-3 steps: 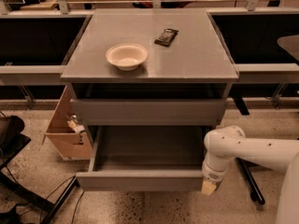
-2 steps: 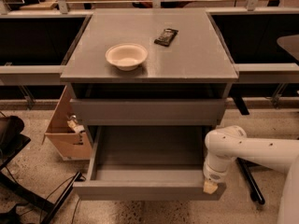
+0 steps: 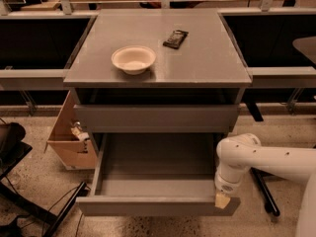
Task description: Open middle drawer
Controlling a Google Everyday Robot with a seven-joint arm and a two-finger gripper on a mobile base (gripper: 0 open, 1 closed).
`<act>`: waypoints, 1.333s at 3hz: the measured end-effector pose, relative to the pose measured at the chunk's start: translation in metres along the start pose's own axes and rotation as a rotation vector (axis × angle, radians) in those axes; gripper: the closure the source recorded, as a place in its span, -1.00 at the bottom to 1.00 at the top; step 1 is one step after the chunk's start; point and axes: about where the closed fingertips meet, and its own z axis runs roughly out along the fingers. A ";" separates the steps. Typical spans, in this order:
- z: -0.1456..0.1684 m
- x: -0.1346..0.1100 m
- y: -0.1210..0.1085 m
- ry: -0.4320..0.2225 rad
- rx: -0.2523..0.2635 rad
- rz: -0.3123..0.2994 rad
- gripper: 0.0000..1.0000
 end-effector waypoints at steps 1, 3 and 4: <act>-0.005 0.017 0.020 0.017 -0.015 0.014 1.00; -0.009 0.031 0.036 0.029 -0.030 0.024 1.00; -0.020 0.078 0.091 0.067 -0.098 0.042 1.00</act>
Offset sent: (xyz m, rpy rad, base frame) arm -0.3919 -0.1469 0.1582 -0.1569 0.3714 -0.1633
